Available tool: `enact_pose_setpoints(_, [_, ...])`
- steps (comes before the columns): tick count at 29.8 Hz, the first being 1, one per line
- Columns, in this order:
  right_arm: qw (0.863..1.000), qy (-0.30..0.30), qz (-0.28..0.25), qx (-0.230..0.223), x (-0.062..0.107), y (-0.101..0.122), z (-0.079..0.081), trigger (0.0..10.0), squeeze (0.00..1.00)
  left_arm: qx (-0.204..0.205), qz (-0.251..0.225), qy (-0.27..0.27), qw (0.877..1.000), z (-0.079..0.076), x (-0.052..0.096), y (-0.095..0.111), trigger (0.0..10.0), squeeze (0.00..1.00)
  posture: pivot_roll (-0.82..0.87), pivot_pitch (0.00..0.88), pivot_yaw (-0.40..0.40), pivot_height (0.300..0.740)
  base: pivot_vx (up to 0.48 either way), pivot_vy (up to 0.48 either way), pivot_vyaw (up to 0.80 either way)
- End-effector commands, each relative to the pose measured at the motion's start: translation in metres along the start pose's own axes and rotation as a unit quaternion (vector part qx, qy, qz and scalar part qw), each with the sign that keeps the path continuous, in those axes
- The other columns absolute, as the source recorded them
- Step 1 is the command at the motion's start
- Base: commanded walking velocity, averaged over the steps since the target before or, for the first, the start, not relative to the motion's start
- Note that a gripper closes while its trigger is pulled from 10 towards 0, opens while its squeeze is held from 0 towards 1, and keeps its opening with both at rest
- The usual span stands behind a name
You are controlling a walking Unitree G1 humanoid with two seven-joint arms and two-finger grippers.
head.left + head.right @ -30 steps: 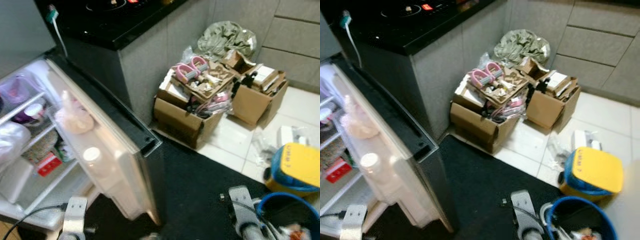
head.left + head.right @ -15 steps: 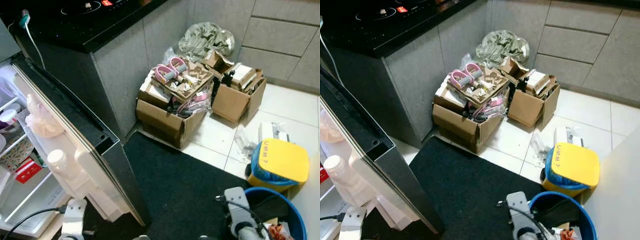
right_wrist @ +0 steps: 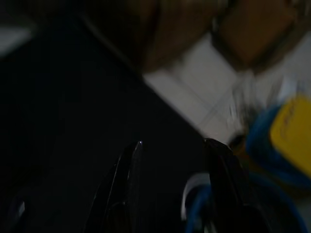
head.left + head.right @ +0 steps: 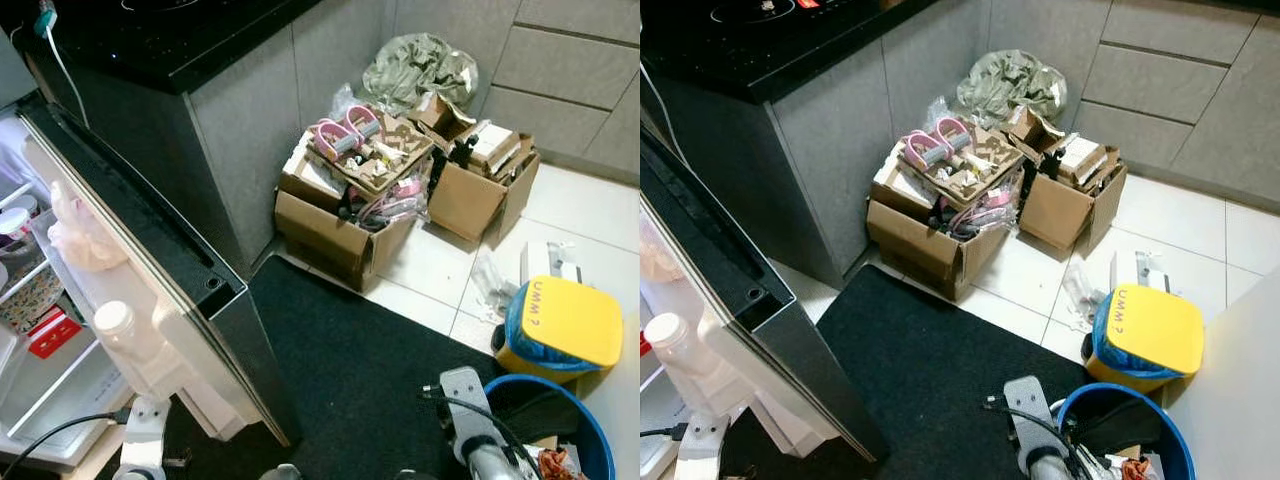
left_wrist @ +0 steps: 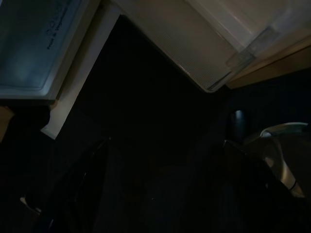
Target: Restocking fridge
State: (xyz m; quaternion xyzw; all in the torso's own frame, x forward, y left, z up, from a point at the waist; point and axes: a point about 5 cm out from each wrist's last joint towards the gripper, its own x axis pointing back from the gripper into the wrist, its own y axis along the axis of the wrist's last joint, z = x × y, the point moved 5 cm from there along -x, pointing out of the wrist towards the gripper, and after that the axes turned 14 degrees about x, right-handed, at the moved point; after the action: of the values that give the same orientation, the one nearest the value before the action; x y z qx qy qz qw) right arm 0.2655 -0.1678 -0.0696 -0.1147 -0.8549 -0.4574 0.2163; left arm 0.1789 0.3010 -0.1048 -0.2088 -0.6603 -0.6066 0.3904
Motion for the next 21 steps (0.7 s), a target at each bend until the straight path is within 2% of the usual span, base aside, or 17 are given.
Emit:
enact_pose_setpoints(1, [0.999, 0.019, -0.048, 0.009, -0.005, 0.024, 0.005, 10.0, 0.09, -0.001, 0.021, 0.038, 0.999, 0.018, 0.005, -0.013, 10.0, 0.00, 0.02, 0.072, 0.035, 0.740, 0.000, 0.000, 0.00])
enact_pose_setpoints(2, [0.998, 0.024, -0.065, 0.012, -0.007, 0.034, 0.005, 10.0, 0.09, 0.003, 0.022, 0.053, 0.998, 0.023, 0.007, -0.016, 10.0, 0.00, 0.02, 0.072, 0.035, 0.740, 0.000, 0.000, 0.00])
enact_pose_setpoints(3, [0.998, 0.024, -0.065, 0.012, -0.007, 0.034, 0.005, 10.0, 0.09, 0.003, 0.022, 0.053, 0.998, 0.023, 0.007, -0.016, 10.0, 0.00, 0.02, 0.072, 0.035, 0.740, 0.000, 0.000, 0.00])
enact_pose_setpoints(5, [0.992, 0.045, -0.118, 0.019, -0.016, 0.072, 0.010, 10.0, 0.09, 0.028, 0.030, 0.116, 0.992, 0.048, 0.015, -0.025, 10.0, 0.00, 0.02, 0.070, 0.039, 0.740, 0.000, 0.000, 0.00])
enact_pose_setpoints(7, [0.985, 0.064, -0.159, 0.025, -0.020, 0.103, 0.016, 10.0, 0.09, 0.040, 0.042, 0.153, 0.987, 0.064, 0.022, -0.034, 10.0, 0.00, 0.02, 0.070, 0.039, 0.740, 0.000, 0.000, 0.00])
enact_pose_setpoints(8, [0.985, 0.064, -0.159, 0.025, -0.020, 0.103, 0.016, 10.0, 0.09, 0.040, 0.042, 0.153, 0.987, 0.064, 0.022, -0.034, 10.0, 0.00, 0.02, 0.070, 0.039, 0.740, 0.000, 0.000, 0.00])
enact_pose_setpoints(12, [0.976, 0.093, -0.192, 0.034, -0.024, 0.141, 0.032, 10.0, 0.08, 0.015, 0.063, 0.122, 0.990, 0.059, 0.025, -0.047, 10.0, 0.00, 0.02, 0.070, 0.045, 0.740, 0.000, 0.000, 0.00])
enact_pose_setpoints(15, [0.975, 0.097, -0.195, 0.037, -0.024, 0.145, 0.035, 10.0, 0.09, -0.003, 0.066, 0.099, 0.993, 0.053, 0.024, -0.049, 10.0, 0.00, 0.02, 0.072, 0.047, 0.740, 0.000, 0.000, 0.00])
enact_pose_setpoints(16, [0.977, 0.093, -0.192, 0.027, -0.024, 0.146, 0.035, 10.0, 0.08, -0.023, 0.071, 0.030, 0.997, 0.035, 0.024, -0.054, 10.0, 0.00, 0.03, 0.076, 0.046, 0.740, 0.000, 0.000, 0.00])
enact_pose_setpoints(17, [0.978, 0.088, -0.186, 0.021, -0.025, 0.143, 0.033, 10.0, 0.09, -0.025, 0.067, 0.016, 0.997, 0.032, 0.024, -0.054, 10.0, 0.00, 0.03, 0.076, 0.046, 0.740, 0.000, 0.000, 0.00])
enact_pose_setpoints(20, [0.986, 0.075, -0.151, 0.011, -0.026, 0.120, 0.027, 10.0, 0.07, 0.006, 0.053, 0.041, 0.998, 0.045, 0.028, -0.052, 10.0, 0.00, 0.04, 0.078, 0.043, 0.740, 0.000, 0.000, 0.00])
enact_pose_setpoints(21, [0.986, 0.075, -0.151, 0.011, -0.026, 0.120, 0.027, 10.0, 0.07, 0.006, 0.053, 0.041, 0.998, 0.045, 0.028, -0.052, 10.0, 0.00, 0.04, 0.078, 0.043, 0.740, 0.000, 0.000, 0.00])
